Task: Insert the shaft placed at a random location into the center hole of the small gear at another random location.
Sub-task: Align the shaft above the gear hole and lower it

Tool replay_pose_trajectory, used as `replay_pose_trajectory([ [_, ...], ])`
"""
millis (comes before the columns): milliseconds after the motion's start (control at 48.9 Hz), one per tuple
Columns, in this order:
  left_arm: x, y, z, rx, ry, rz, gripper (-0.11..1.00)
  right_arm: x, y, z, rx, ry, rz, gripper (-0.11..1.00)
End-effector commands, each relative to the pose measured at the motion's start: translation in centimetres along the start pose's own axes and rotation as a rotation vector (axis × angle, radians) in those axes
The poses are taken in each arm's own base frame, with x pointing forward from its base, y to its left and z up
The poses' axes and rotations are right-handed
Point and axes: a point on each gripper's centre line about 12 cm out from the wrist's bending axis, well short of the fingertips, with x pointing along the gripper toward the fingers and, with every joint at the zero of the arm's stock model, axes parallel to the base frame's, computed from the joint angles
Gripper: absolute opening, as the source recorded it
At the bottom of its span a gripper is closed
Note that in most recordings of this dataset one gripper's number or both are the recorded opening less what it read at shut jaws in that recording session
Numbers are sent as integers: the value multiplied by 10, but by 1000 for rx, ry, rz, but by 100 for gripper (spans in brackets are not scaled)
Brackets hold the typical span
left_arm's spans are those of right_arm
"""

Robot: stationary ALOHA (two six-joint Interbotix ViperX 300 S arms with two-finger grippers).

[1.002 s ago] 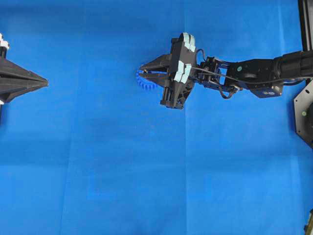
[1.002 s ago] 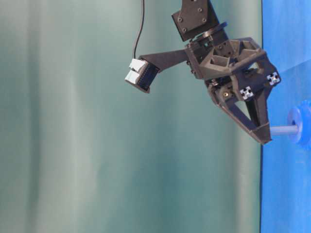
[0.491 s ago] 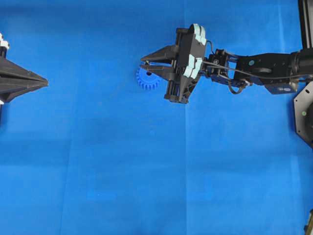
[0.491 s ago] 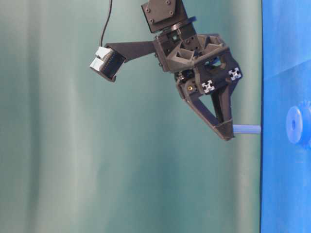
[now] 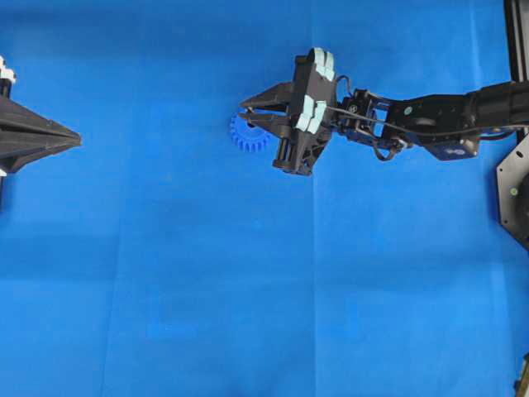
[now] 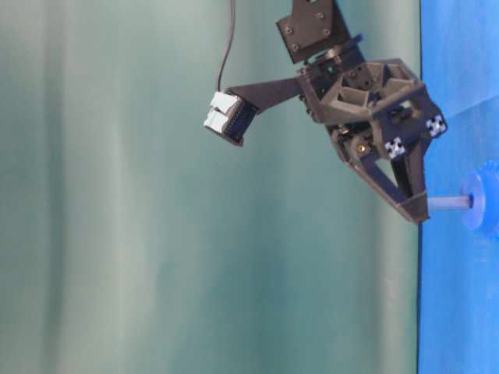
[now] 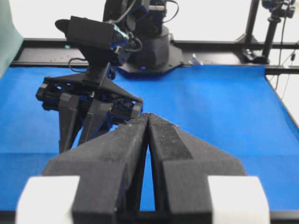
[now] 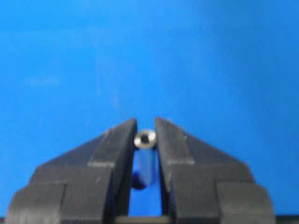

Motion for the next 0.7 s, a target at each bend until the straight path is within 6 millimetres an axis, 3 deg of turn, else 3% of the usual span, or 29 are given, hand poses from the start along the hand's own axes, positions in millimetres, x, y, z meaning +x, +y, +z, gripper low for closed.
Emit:
replay_pose_trajectory([
  [0, 1, 0, 5, 2, -14, 1, 0, 0, 2, 8, 6, -32, 4, 3],
  [184, 1, 0, 5, 2, -14, 1, 0, -1, 2, 10, 8, -36, 2, 3],
  [491, 1, 0, 5, 2, -14, 1, 0, -21, 4, 45, 1, -125, 14, 3],
  [675, 1, 0, 5, 2, -14, 1, 0, -21, 5, 44, -1, -121, 18, 3],
])
